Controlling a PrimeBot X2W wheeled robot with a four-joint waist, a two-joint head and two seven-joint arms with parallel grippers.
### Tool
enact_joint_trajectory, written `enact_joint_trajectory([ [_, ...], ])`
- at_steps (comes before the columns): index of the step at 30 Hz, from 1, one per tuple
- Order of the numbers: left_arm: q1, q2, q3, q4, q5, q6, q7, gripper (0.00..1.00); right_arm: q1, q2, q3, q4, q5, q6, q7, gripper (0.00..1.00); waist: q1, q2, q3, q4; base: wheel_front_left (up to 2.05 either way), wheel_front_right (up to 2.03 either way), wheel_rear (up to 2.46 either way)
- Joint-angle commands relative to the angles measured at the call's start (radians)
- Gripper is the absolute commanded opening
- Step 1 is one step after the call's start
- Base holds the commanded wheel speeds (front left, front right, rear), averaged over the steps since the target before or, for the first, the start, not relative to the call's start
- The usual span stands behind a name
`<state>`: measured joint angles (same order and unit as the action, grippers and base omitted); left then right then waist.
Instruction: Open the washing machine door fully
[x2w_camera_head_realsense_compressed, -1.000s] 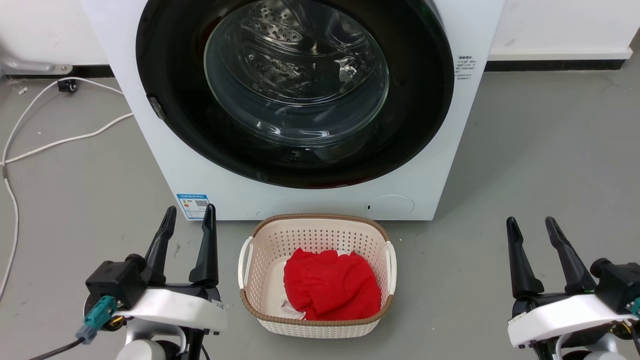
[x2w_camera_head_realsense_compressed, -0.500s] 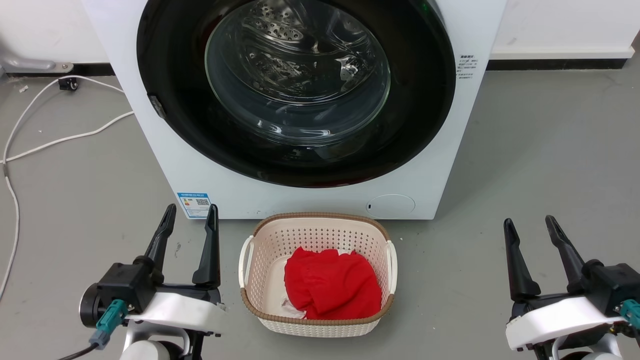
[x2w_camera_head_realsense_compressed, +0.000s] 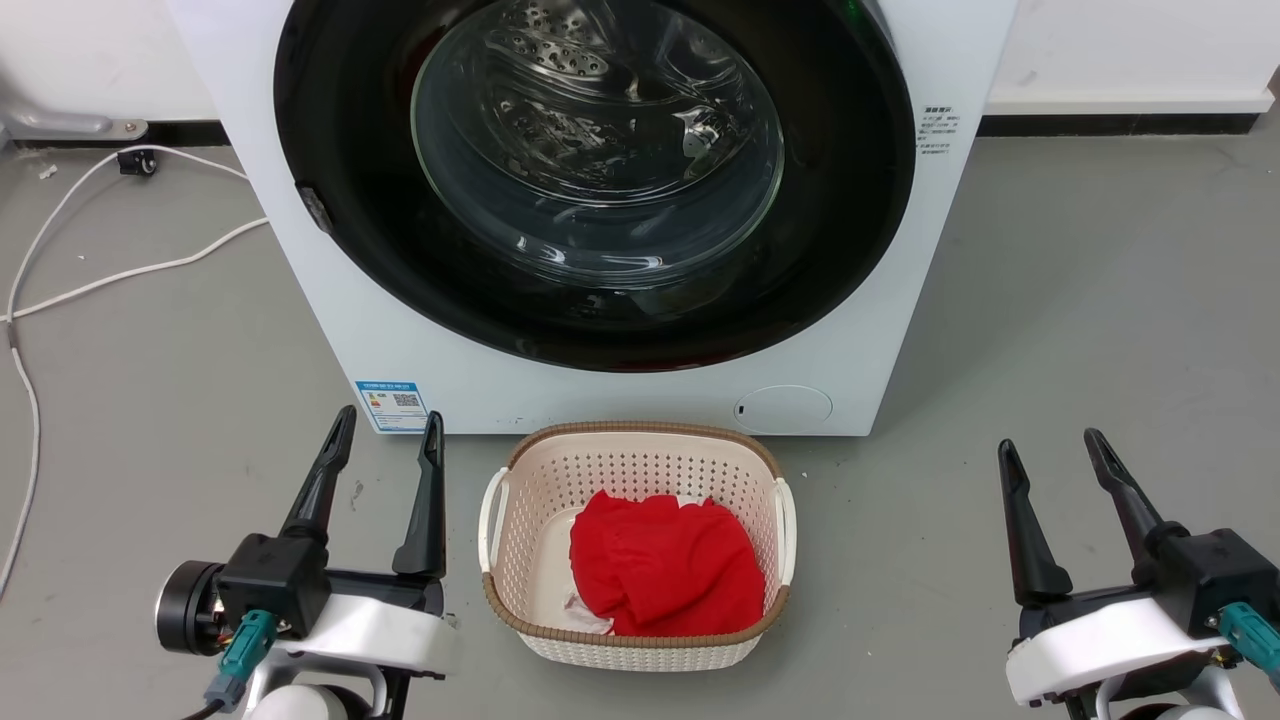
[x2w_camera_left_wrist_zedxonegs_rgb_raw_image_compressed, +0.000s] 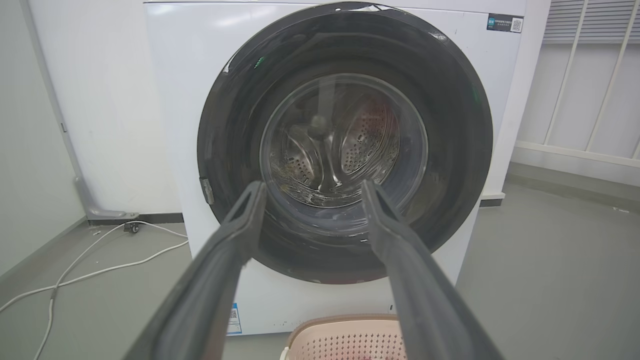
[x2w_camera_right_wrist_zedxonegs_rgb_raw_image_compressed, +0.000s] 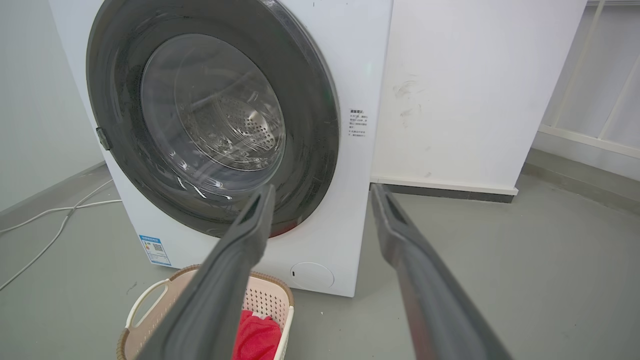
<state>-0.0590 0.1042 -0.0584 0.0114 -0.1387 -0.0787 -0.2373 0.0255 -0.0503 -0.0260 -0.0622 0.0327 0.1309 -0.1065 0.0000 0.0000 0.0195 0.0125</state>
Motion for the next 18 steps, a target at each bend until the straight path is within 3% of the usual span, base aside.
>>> enact_joint_trajectory([
  [1, 0.010, -0.001, 0.002, -0.006, 0.017, -0.002, -0.007, 1.00, 0.008, 0.000, 0.001, -0.009, -0.012, 0.000, -0.008, 1.00, 0.0000, 0.0000, 0.000, 0.000, 0.00, 0.00, 0.00],
  [18, 0.005, -0.016, 0.018, 0.009, 0.083, -0.022, -0.028, 1.00, 0.008, 0.000, 0.001, 0.006, -0.043, 0.000, -0.022, 1.00, 0.0000, 0.0000, 0.011, 0.004, 0.00, 0.00, 0.00],
])
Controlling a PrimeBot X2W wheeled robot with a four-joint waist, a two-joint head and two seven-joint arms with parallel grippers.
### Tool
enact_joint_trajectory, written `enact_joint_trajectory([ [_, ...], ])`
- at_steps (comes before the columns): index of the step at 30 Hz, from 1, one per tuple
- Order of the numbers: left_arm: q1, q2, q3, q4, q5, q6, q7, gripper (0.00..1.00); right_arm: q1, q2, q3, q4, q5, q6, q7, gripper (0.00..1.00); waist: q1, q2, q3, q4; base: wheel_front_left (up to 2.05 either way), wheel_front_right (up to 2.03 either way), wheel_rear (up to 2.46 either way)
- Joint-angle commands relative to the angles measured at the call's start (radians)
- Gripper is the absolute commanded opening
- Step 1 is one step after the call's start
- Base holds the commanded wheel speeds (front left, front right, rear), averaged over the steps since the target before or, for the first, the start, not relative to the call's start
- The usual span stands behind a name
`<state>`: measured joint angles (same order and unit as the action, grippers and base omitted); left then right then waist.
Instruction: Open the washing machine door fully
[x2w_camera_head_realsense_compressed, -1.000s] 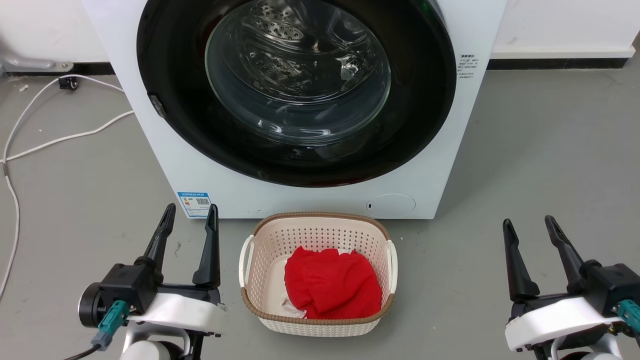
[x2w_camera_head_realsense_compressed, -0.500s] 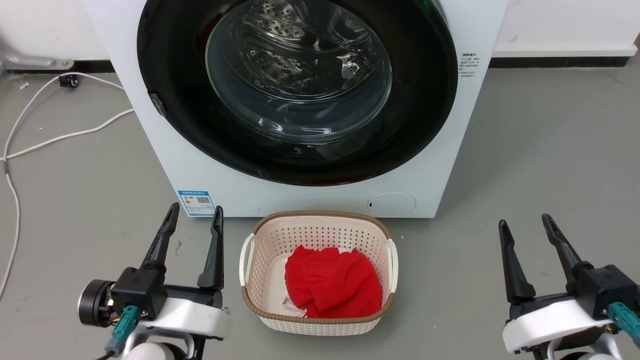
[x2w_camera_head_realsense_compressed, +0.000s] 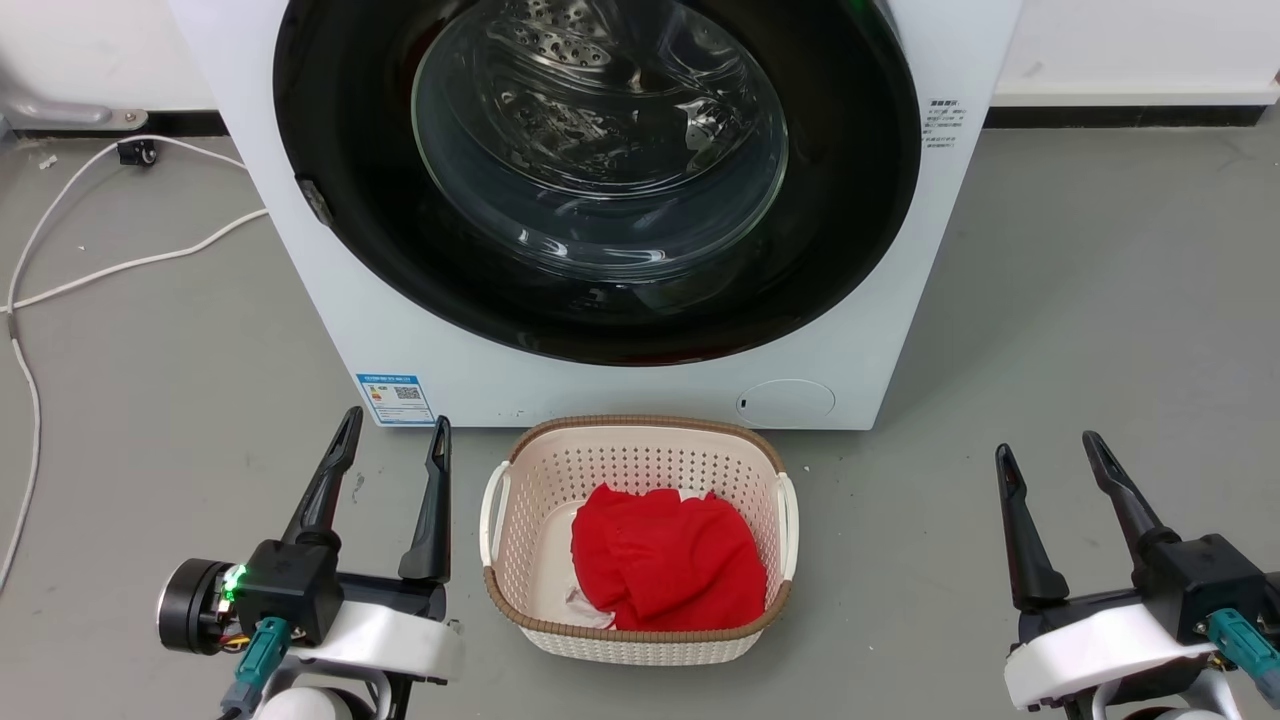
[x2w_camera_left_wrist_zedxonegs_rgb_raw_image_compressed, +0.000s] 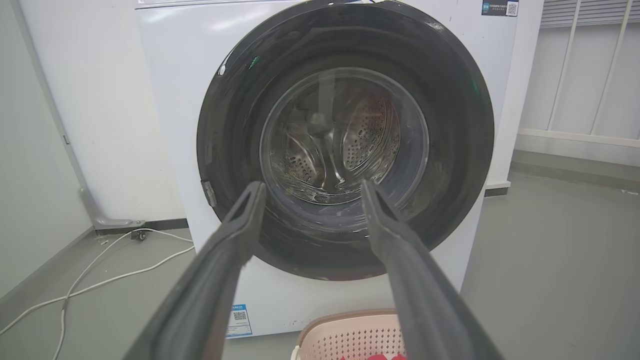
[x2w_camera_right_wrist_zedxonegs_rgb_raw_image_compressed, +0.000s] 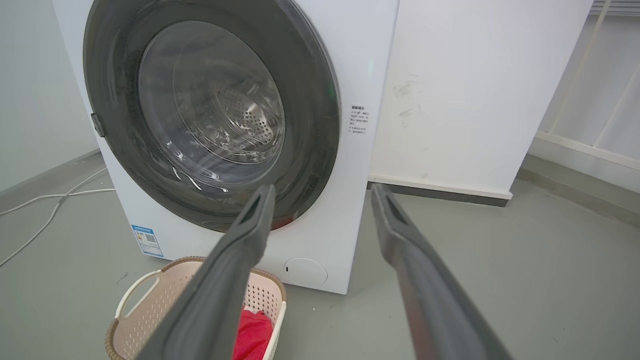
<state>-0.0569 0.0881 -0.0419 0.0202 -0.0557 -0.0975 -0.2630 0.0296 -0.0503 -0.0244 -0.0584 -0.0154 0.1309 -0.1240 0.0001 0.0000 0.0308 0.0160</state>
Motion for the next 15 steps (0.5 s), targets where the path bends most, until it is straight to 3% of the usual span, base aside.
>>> enact_joint_trajectory([
  [1, 0.002, -0.001, 0.003, 0.002, -0.002, -0.005, -0.002, 1.00, 0.002, 0.000, -0.002, 0.003, 0.007, 0.000, -0.006, 1.00, -0.0001, 0.0000, 0.001, 0.000, 0.00, 0.00, 0.00],
  [10, -0.004, -0.009, 0.011, 0.009, -0.002, -0.014, -0.002, 1.00, -0.005, 0.000, -0.004, 0.017, 0.024, 0.000, -0.012, 1.00, -0.0001, 0.0000, 0.004, 0.002, 0.00, 0.00, 0.00],
  [11, -0.004, -0.010, 0.012, 0.009, -0.002, -0.015, -0.002, 1.00, -0.005, 0.000, -0.004, 0.021, 0.036, 0.000, -0.010, 0.85, -0.0001, 0.0000, 0.004, 0.002, 0.00, 0.00, 0.00],
  [12, -0.004, -0.011, 0.013, 0.009, -0.001, -0.016, -0.002, 1.00, -0.005, 0.000, -0.004, 0.023, 0.043, 0.000, -0.011, 0.30, -0.0001, 0.0000, 0.003, 0.002, 0.00, 0.00, 0.00],
  [13, -0.003, -0.011, 0.014, 0.009, -0.001, -0.017, -0.002, 1.00, -0.006, 0.000, -0.002, 0.024, 0.047, 0.000, -0.012, 0.00, -0.0001, 0.0000, 0.003, 0.002, 0.00, 0.00, 0.00],
  [15, -0.002, -0.012, 0.014, 0.010, 0.000, -0.018, -0.002, 1.00, -0.006, 0.000, 0.000, 0.030, 0.056, 0.000, -0.014, 0.00, -0.0001, 0.0000, 0.003, 0.003, 0.00, 0.00, 0.00],
])
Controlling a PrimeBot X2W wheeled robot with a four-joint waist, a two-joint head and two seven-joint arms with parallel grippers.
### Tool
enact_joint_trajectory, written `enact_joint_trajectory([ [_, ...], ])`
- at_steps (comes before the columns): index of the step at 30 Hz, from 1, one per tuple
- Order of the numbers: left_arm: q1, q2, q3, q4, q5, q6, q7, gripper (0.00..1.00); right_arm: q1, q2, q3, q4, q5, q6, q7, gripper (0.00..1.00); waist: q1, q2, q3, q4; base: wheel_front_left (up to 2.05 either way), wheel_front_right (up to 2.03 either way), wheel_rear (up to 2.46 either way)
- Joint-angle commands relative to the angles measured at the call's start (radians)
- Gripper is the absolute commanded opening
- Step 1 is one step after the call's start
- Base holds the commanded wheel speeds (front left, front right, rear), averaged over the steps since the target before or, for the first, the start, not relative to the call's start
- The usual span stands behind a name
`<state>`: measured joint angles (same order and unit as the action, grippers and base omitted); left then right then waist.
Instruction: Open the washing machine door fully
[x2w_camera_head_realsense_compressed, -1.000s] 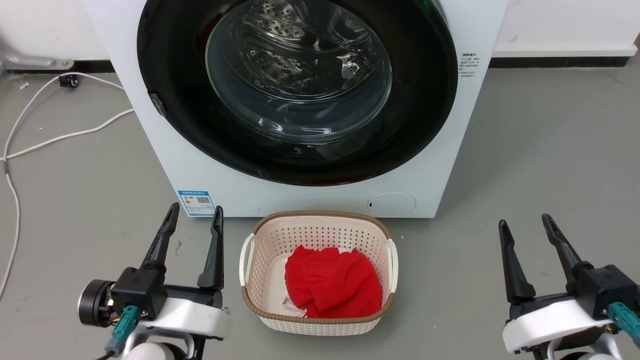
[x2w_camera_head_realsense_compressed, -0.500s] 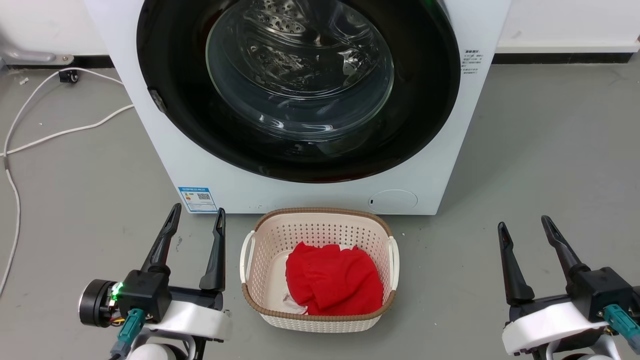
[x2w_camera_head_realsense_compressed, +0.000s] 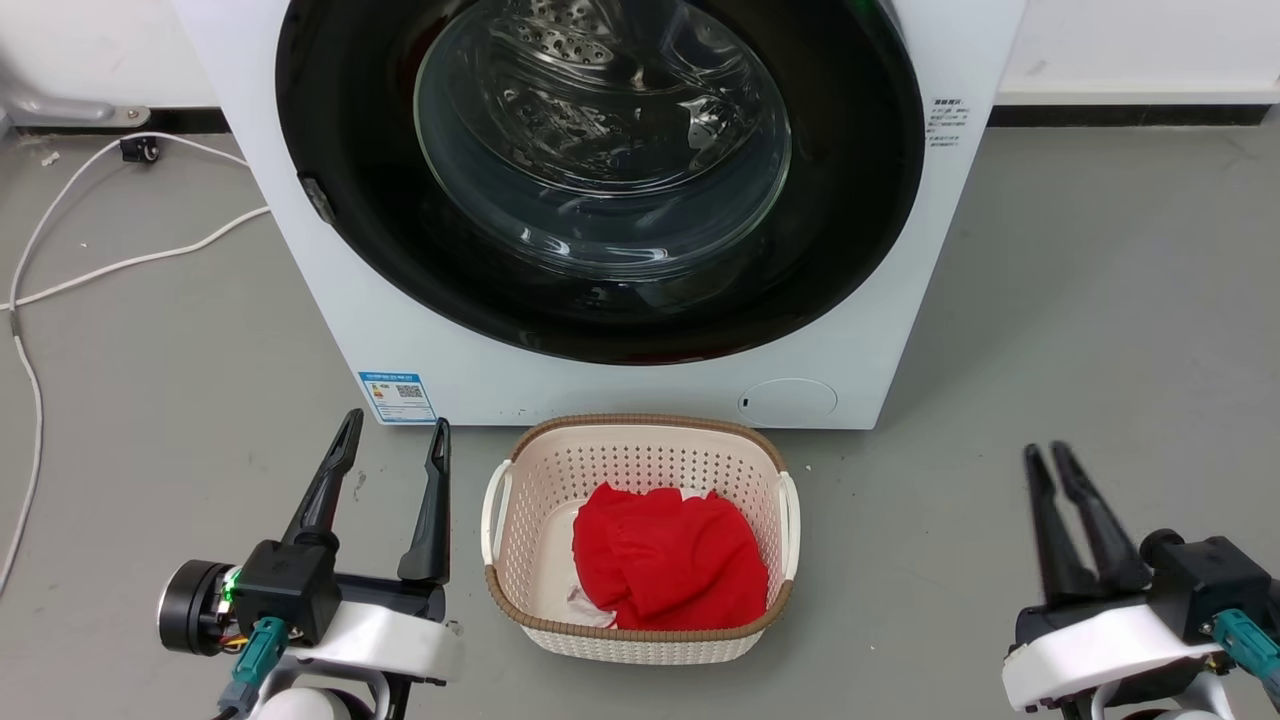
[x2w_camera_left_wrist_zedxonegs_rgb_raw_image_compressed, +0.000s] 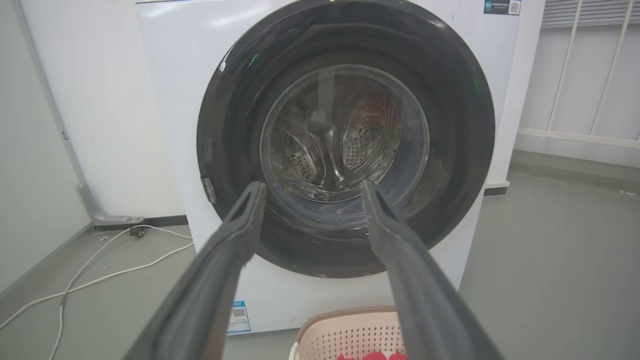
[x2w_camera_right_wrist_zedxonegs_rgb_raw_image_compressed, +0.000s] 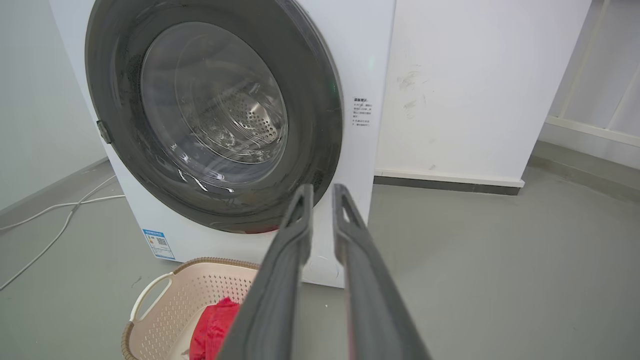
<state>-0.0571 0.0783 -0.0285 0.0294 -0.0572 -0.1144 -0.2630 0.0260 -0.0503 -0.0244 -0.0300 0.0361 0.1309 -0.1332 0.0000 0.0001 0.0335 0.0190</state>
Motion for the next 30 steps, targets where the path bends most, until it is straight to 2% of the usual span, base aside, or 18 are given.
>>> enact_joint_trajectory([
  [1, -0.002, -0.003, 0.001, 0.000, 0.002, -0.002, -0.002, 1.00, -0.004, 0.000, 0.000, 0.002, 0.009, 0.000, -0.007, 0.00, 0.0000, -0.0001, 0.000, 0.000, 0.00, 0.00, 0.00],
  [3, -0.001, -0.004, 0.002, 0.000, 0.004, -0.004, -0.002, 1.00, -0.006, 0.000, 0.001, 0.007, 0.041, 0.000, -0.012, 0.00, 0.0000, -0.0001, 0.000, 0.000, 0.00, 0.00, 0.00],
  [6, -0.001, -0.006, 0.005, 0.000, 0.005, -0.006, -0.002, 1.00, -0.012, 0.000, -0.002, 0.020, 0.179, 0.000, -0.037, 0.00, 0.0000, -0.0001, -0.001, 0.002, 0.00, 0.00, 0.00],
  [12, -0.002, -0.008, 0.013, 0.001, 0.001, -0.008, -0.002, 1.00, -0.057, 0.000, -0.001, 0.084, 0.701, 0.000, -0.108, 0.00, 0.0000, -0.0001, -0.004, 0.001, 0.00, 0.00, 0.00],
  [17, -0.006, -0.011, 0.020, -0.007, -0.004, -0.009, -0.002, 1.00, -0.146, 0.000, 0.018, 0.130, 1.181, 0.000, -0.129, 0.00, 0.0000, -0.0001, 0.007, -0.006, 0.00, 0.00, 0.00],
  [20, -0.016, -0.013, 0.027, -0.012, -0.013, -0.010, -0.002, 1.00, -0.220, 0.000, -0.001, 0.169, 1.359, 0.000, -0.130, 0.00, 0.0000, -0.0001, 0.021, -0.010, 0.00, 0.00, 0.00],
  [27, -0.060, -0.015, 0.044, -0.024, -0.016, -0.014, -0.002, 1.00, -0.430, -0.008, -0.071, 0.269, 1.411, 0.000, -0.103, 0.00, 0.0000, -0.0001, 0.072, -0.015, 0.00, 0.00, 0.00],
  [30, -0.085, -0.012, 0.050, -0.034, -0.015, -0.014, -0.002, 1.00, -0.544, -0.040, -0.092, 0.350, 1.421, 0.000, -0.070, 0.00, 0.0000, -0.0001, 0.108, -0.017, 0.00, 0.00, 0.00],
])
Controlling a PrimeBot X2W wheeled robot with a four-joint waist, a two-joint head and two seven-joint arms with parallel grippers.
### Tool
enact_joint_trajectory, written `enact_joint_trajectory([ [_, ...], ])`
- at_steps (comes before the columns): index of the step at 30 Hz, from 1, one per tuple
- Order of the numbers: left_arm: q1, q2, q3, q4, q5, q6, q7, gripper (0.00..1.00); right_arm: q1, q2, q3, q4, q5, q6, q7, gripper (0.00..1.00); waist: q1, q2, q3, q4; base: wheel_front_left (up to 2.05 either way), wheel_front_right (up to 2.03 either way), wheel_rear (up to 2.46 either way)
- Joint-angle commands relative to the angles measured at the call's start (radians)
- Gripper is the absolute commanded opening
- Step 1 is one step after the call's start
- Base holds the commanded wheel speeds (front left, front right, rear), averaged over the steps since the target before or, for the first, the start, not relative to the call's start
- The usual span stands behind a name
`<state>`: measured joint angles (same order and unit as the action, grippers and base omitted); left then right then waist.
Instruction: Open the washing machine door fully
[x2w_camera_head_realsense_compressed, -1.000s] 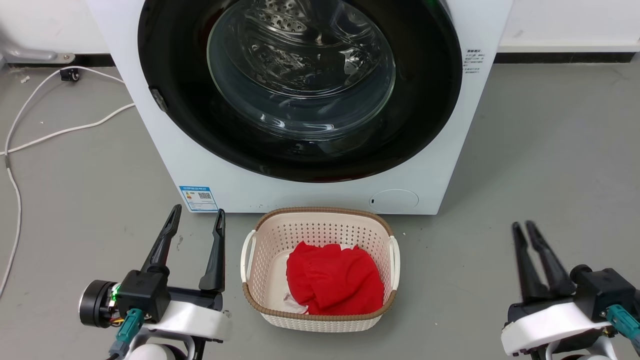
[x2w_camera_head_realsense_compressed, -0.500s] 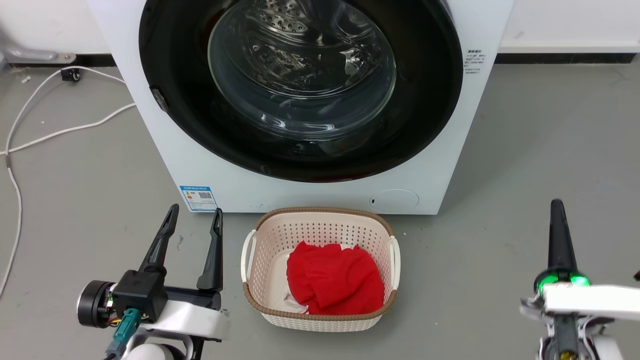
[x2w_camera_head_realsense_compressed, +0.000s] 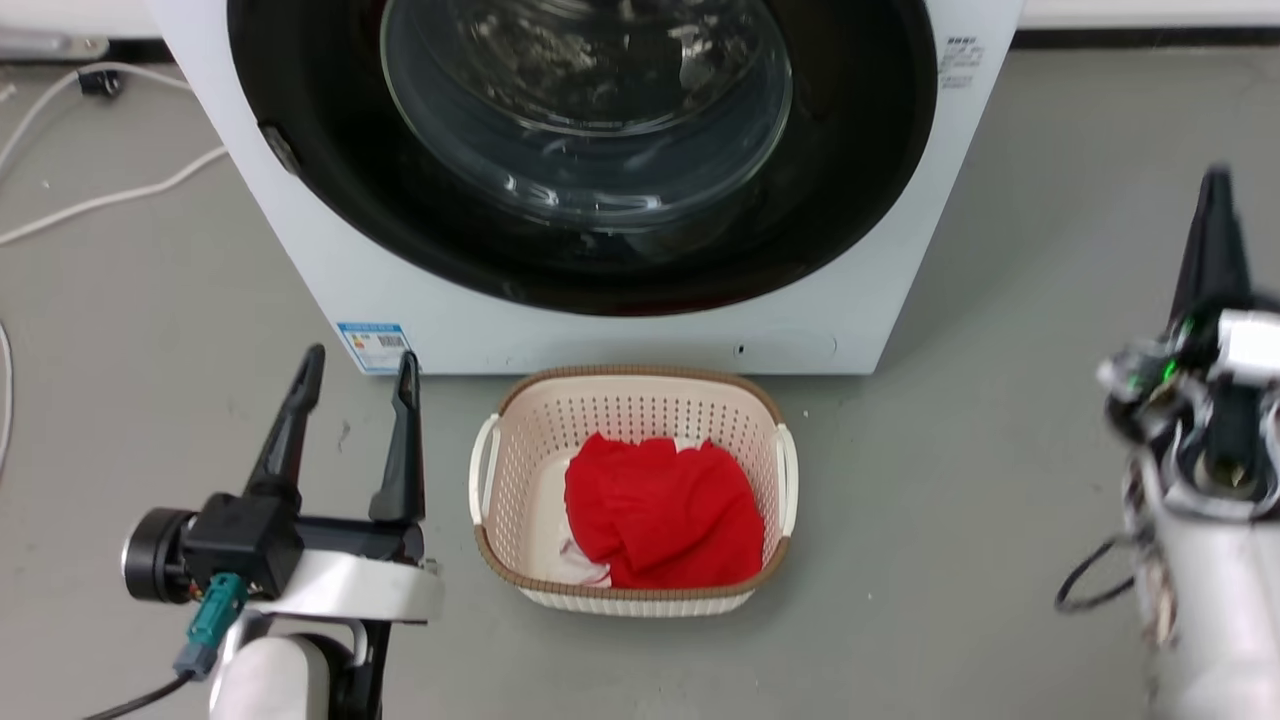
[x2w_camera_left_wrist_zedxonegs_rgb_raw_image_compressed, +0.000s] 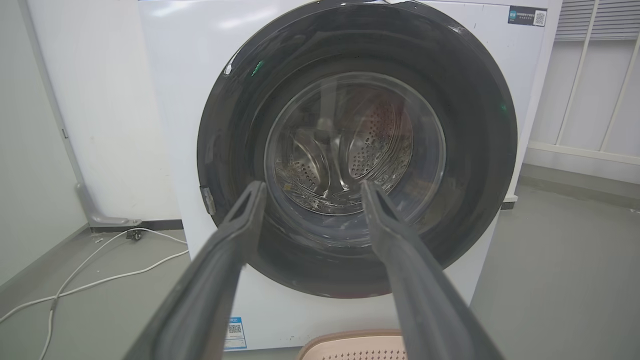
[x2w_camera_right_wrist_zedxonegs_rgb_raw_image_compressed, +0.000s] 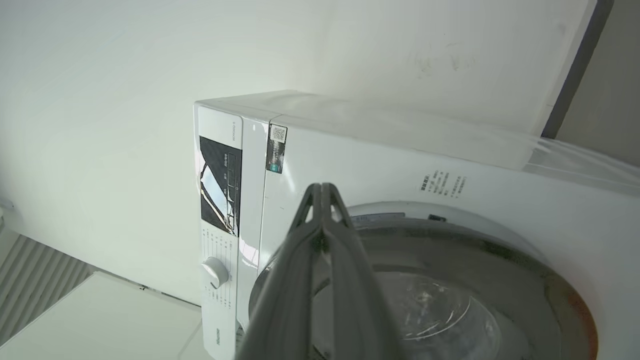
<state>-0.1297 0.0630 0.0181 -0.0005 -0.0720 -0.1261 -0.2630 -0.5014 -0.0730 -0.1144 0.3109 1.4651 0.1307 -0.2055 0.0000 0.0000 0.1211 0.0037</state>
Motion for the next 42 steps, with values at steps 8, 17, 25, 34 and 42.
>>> enact_joint_trajectory([
  [8, -0.073, 0.010, -0.005, -0.017, -0.009, -0.003, -0.002, 1.00, -0.333, -0.102, 0.016, 0.260, -0.057, 0.000, 0.115, 0.00, 0.0000, 0.0000, 0.105, 0.009, 0.00, 0.00, 0.00],
  [17, -0.140, 0.014, -0.010, -0.042, -0.017, -0.005, -0.002, 1.00, -0.704, -0.161, 0.098, 0.599, -0.171, 0.000, 0.338, 0.00, 0.0000, 0.0000, 0.207, 0.025, 0.00, 0.00, 0.00],
  [25, -0.185, 0.032, -0.012, -0.070, -0.016, -0.004, -0.002, 1.00, -0.945, -0.142, 0.187, 0.808, -0.298, 0.000, 0.484, 0.00, 0.0000, 0.0000, 0.285, 0.024, 0.00, 0.00, 0.00],
  [34, -0.227, 0.046, -0.022, -0.092, -0.012, -0.004, -0.002, 1.00, -1.104, -0.085, 0.217, 0.933, -0.352, 0.000, 0.586, 0.00, 0.0000, 0.0000, 0.354, 0.023, 0.00, 0.00, 0.00],
  [42, -0.215, 0.043, -0.025, -0.075, -0.011, -0.004, -0.002, 1.00, -1.057, -0.058, 0.212, 0.912, -0.304, 0.000, 0.785, 0.00, 0.0000, 0.0000, 0.323, 0.010, 0.00, 0.00, 0.00],
])
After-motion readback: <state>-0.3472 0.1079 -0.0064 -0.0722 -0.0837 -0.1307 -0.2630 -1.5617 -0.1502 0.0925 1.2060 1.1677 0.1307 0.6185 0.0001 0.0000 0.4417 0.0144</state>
